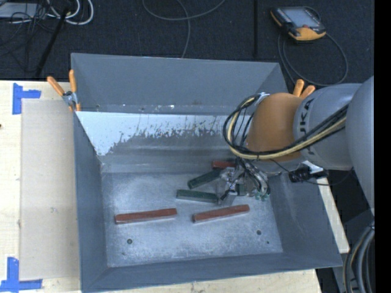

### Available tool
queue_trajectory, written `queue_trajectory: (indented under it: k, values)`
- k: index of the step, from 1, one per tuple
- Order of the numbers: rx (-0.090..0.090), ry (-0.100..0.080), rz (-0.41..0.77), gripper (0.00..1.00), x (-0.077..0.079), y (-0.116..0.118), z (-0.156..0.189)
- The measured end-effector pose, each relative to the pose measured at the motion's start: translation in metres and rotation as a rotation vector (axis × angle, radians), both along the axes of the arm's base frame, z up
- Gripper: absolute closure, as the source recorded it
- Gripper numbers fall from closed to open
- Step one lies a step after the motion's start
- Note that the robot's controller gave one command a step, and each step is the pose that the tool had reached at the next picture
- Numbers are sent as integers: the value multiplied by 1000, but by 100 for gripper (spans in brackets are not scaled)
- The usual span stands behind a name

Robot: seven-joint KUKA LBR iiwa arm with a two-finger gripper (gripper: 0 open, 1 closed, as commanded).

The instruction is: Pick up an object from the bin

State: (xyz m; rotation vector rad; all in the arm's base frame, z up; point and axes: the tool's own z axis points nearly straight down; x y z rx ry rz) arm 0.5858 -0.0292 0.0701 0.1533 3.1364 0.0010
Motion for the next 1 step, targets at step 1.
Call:
queue_trajectory:
  k: [1]
  values:
    - [0,10,2,0,-2,0,-1]
